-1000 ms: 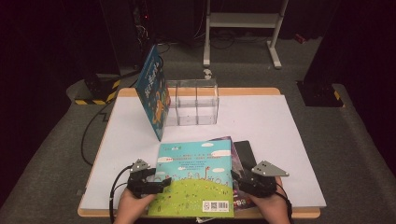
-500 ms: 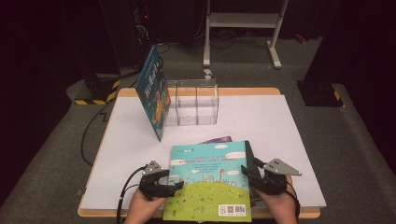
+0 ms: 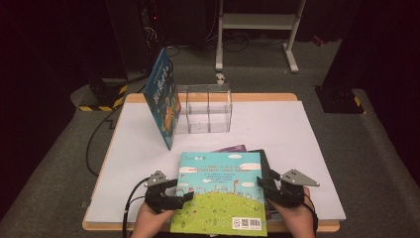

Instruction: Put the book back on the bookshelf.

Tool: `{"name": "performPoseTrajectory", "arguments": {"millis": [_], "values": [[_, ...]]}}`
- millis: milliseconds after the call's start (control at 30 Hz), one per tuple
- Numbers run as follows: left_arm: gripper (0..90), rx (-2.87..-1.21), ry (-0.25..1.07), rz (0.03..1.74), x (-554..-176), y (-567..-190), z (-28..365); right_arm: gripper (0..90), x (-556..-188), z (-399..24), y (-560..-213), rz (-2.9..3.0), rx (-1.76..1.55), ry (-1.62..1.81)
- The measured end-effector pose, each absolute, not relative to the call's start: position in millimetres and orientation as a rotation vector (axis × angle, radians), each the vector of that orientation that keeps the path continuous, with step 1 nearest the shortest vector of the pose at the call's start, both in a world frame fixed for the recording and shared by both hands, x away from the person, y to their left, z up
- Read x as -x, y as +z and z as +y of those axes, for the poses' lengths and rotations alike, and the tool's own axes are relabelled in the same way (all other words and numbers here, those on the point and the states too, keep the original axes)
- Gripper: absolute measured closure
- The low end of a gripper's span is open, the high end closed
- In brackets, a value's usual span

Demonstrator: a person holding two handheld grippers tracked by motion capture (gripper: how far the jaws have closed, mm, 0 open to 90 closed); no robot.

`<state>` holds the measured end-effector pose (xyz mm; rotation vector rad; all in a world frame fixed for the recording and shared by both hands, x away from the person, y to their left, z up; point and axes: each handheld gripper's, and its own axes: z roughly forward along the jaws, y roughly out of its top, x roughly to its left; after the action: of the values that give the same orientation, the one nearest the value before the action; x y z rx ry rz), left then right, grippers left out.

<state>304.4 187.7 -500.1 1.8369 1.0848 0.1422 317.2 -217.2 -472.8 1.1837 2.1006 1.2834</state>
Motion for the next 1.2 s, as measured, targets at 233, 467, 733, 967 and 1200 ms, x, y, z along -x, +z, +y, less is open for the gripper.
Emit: {"name": "performPoseTrajectory", "arguments": {"millis": [233, 467, 733, 967, 1200], "values": [[9.5, -1.825, 0.062, 1.088, -306, -505, 185, 42.5, -319, -218, -473, 2.103, -1.193, 1.302], [9.1, -1.856, 0.063, 1.073, -309, -498, 182, 42.9, -319, -216, -473, 2.102, -1.201, 1.282], [9.3, -1.9, 0.044, 1.009, -321, -492, 147, 43.1, -322, -228, -471, 2.065, -1.247, 1.23], [9.4, -1.884, 0.034, 0.961, -323, -495, 133, 31.8, -312, -258, -475, 2.035, -1.371, 1.28], [9.7, -1.881, 0.047, 0.959, -321, -495, 133, 20.8, -309, -252, -485, 2.131, -1.475, 1.416]]}}
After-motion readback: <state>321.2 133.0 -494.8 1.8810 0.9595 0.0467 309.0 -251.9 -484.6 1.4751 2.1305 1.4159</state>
